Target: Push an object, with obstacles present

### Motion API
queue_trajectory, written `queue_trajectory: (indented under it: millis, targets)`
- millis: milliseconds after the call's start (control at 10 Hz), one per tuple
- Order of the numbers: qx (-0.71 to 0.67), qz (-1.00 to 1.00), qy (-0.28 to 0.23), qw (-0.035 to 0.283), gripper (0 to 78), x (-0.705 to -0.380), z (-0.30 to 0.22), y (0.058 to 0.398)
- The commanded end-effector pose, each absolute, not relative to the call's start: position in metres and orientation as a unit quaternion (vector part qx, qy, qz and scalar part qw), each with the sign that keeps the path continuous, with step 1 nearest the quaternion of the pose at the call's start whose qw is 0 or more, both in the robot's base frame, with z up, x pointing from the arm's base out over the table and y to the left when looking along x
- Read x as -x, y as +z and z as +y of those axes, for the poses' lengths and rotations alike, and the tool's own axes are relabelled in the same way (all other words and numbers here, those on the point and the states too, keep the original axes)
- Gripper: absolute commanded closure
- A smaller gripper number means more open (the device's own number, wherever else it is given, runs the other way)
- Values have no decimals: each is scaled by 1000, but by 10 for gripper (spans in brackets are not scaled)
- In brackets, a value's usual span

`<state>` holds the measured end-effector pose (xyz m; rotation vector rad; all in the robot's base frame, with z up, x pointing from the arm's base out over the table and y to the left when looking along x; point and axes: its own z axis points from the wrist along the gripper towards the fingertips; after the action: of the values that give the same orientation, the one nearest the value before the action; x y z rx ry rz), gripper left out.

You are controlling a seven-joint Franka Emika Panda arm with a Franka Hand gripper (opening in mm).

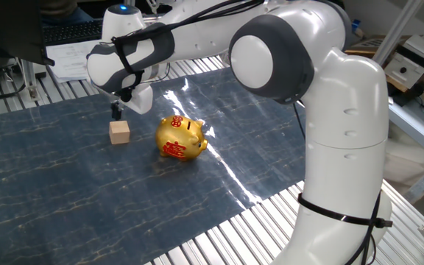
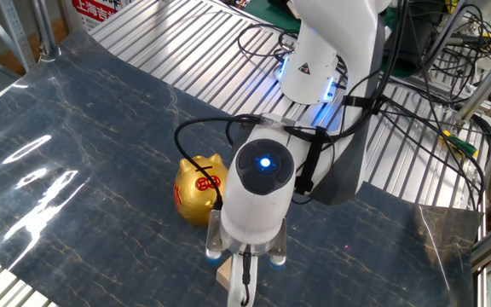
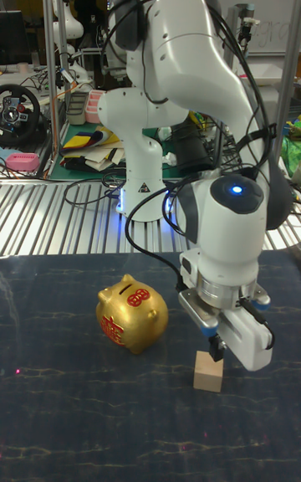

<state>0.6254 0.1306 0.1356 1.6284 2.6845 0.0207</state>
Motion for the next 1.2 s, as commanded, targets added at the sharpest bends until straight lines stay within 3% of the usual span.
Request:
queue_trajectory:
  millis: [100,400,1200]
  targets:
    - [-534,845,10,1,776,-642,130,141]
    - [-541,841,10,13,776,-660,133,130]
    - [-543,839,23,36,776,-665,132,108]
